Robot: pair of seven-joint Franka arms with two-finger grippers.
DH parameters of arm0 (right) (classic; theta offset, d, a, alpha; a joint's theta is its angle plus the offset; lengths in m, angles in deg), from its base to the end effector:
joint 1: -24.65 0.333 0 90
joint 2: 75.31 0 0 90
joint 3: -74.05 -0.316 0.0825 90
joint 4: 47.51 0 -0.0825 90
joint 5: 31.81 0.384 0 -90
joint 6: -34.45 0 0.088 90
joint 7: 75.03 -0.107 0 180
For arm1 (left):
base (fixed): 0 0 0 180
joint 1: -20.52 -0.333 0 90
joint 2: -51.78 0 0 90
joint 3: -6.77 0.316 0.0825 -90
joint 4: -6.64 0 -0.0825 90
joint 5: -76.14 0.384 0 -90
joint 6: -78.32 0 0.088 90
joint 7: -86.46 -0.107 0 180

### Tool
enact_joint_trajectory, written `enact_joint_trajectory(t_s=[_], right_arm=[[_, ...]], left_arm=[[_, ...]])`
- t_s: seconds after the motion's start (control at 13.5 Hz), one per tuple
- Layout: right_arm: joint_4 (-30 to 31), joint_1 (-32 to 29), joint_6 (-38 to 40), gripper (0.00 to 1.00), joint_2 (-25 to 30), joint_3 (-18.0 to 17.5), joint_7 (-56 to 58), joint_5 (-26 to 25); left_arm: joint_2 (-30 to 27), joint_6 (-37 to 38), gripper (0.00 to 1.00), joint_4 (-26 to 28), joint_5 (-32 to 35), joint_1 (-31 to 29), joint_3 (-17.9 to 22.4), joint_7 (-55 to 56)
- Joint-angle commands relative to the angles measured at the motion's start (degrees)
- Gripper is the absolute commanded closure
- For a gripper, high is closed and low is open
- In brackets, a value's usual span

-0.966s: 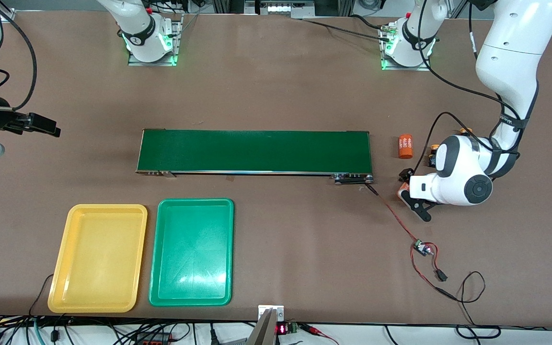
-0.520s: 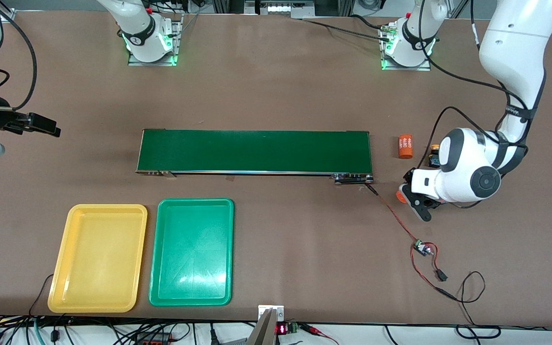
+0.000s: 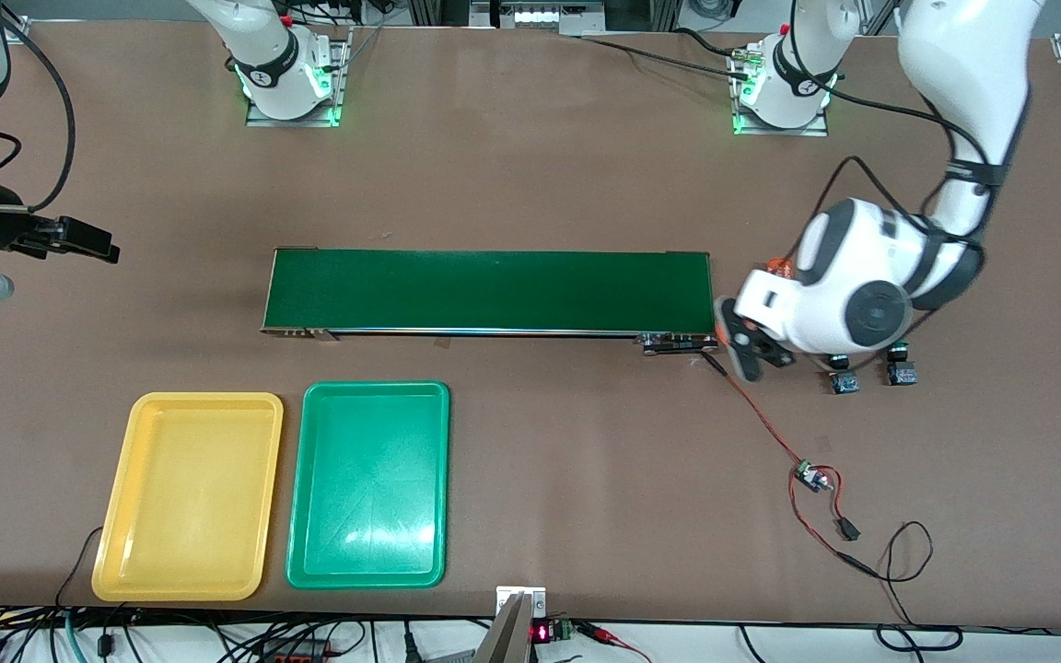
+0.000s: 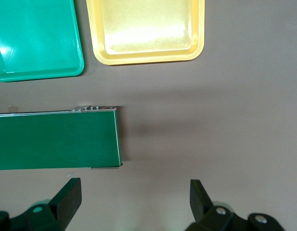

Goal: Sort buttons by color to trays
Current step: 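Carry the orange cylinder onto the conveyor belt and open the left gripper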

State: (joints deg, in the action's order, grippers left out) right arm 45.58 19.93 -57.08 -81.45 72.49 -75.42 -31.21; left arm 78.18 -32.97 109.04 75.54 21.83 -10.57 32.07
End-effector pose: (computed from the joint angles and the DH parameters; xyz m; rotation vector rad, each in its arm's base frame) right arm 0.5801 -0.0316 0.5404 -3.1165 0.0981 0.2092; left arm 0.5892 -0.1867 0.2863 2.3420 -1.7056 -0.3313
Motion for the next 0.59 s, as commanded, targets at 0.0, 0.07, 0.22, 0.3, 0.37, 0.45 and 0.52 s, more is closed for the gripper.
enact_joint_trajectory(t_s=[0.0, 0.07, 0.22, 0.3, 0.37, 0.45, 0.52], right_arm=[[-0.80, -0.12, 1.00, 0.00, -0.01, -0.20, 0.13, 0.81], [-0.89, -0.03, 1.00, 0.00, -0.01, -0.20, 0.04, 0.81], [-0.80, -0.03, 1.00, 0.00, -0.01, -0.37, 0.13, 0.81], [-0.89, 0.06, 1.00, 0.00, -0.01, -0.54, 0.04, 0.81], [-0.89, 0.24, 1.00, 0.00, -0.01, -0.63, -0.22, 0.81], [-0.89, 0.50, 1.00, 0.00, -0.01, -0.63, -0.22, 0.81], [-0.98, 0.50, 1.00, 0.00, -0.01, -0.63, -0.22, 0.81]], left_arm=[[-1.35, 0.82, 1.00, 1.48, 0.69, 0.53, -3.47, -5.70], [-1.35, 0.64, 1.00, 1.48, 0.78, 0.88, -4.27, -7.99], [-1.62, 0.55, 1.00, 1.65, 0.87, 1.94, -5.33, -11.60], [-1.53, 0.37, 1.00, 1.74, 0.96, 1.94, -5.68, -13.53], [-1.36, 0.20, 1.00, 1.83, 0.87, 1.94, -5.68, -15.11], [-0.92, 0.11, 1.00, 2.01, 0.87, 1.94, -5.60, -16.43], [-0.48, -0.15, 1.00, 2.09, 1.04, 1.94, -5.60, -17.23]])
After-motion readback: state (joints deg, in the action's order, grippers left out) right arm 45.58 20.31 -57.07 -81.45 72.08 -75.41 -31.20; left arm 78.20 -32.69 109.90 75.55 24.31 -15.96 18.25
